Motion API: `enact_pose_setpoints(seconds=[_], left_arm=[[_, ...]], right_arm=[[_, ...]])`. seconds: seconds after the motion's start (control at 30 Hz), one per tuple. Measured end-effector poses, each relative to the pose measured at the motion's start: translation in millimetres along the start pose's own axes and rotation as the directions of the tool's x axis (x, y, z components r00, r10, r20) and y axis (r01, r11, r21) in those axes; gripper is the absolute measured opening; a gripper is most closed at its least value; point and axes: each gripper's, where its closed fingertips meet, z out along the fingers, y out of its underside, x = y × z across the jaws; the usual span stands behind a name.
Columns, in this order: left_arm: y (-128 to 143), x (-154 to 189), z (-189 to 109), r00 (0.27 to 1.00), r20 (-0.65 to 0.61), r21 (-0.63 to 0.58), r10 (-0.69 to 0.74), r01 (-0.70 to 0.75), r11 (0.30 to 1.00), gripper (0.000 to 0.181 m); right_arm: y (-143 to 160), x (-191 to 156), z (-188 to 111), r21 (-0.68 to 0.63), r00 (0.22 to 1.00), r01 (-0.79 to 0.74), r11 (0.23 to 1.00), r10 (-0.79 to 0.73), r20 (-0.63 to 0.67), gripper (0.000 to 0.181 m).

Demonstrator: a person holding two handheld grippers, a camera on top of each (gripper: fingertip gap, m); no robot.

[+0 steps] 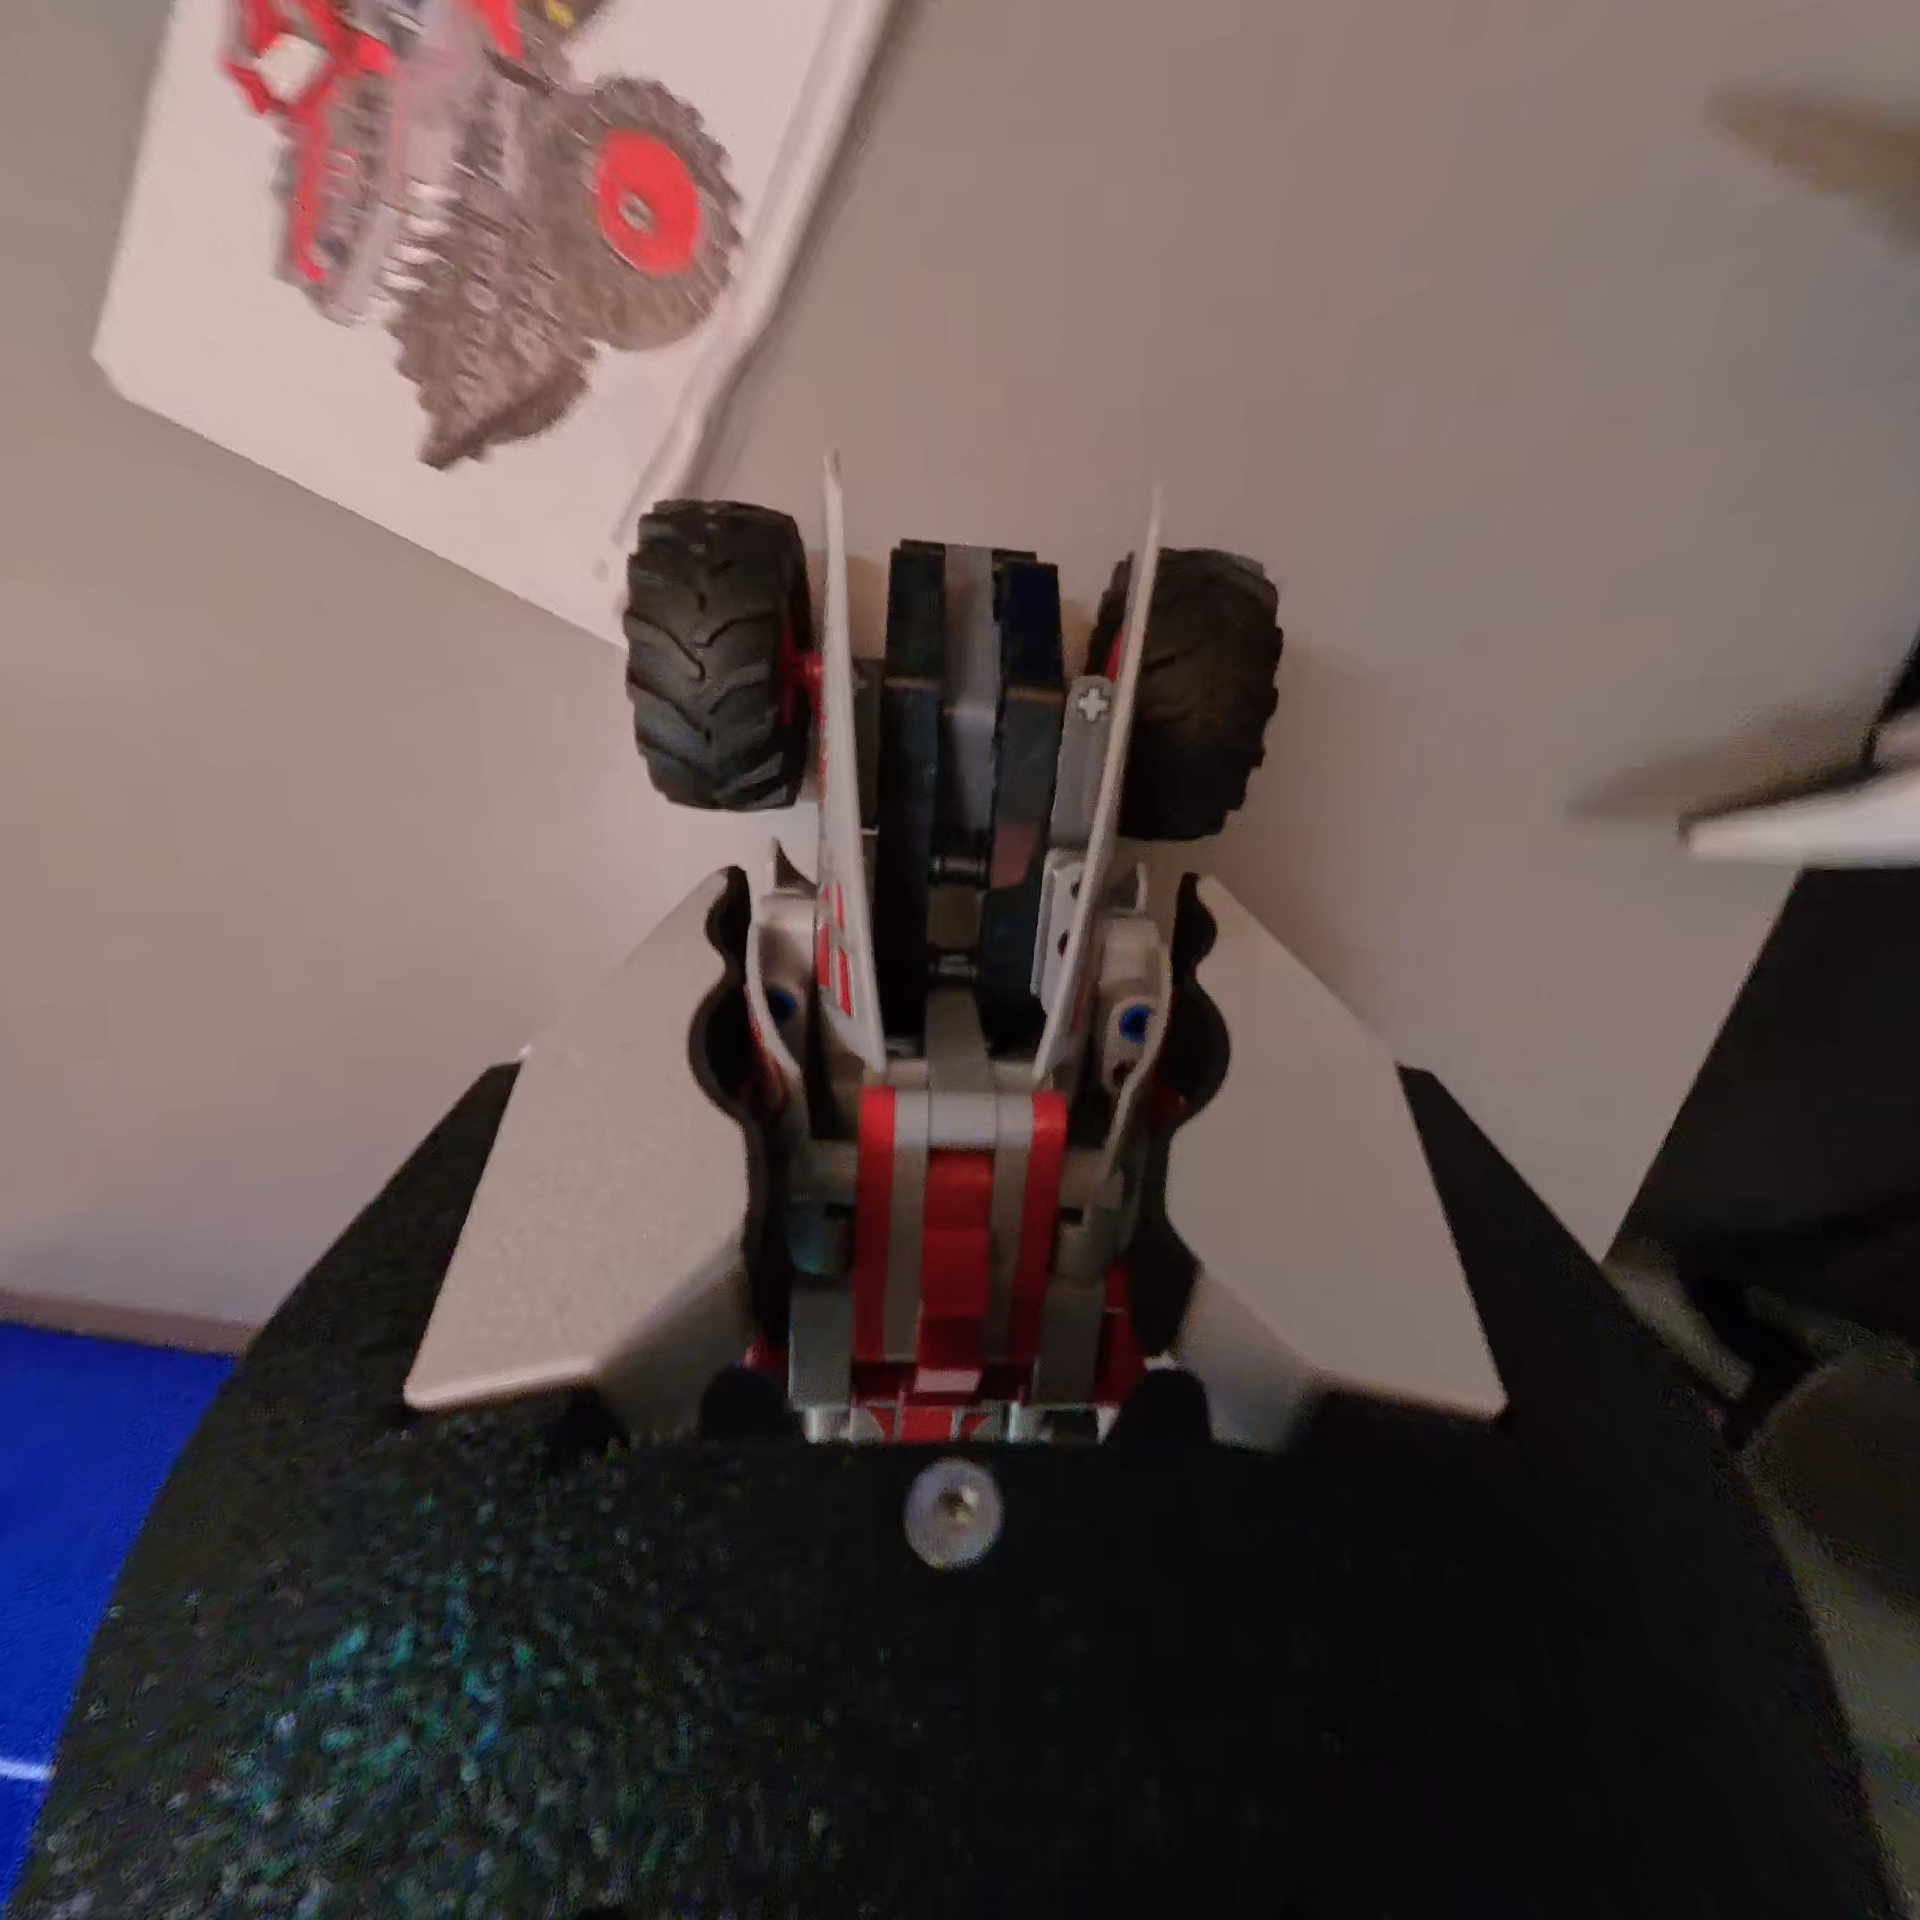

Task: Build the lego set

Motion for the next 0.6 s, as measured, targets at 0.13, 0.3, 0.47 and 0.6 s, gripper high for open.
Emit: enact_pose_setpoints(seconds=[0.13,0.3,0.47,0.6], left_arm=[[-40,27,18,0.978,0.033,0.001,-0.205,0.205,0.979,0.078],[-100,60,40,0.945,0.061,0.025,-0.322,0.321,0.947,0.076],[-181,93,65,0.961,0.027,0.074,-0.274,0.271,0.96,0.077],[-244,113,87,0.99,0.077,0.046,-0.121,0.117,0.992,0.076]], right_arm=[[2,23,-7,0.009,1.0,-0.019,1.0,0.019,-0.025,0.135],[6,65,-23,0.03,0.994,-0.047,0.998,0.05,-0.097,0.135],[13,107,-39,0.038,0.98,-0.111,0.993,0.115,-0.163,0.134],[17,146,-59,0.063,0.959,-0.12,0.991,0.132,-0.249,0.134]])
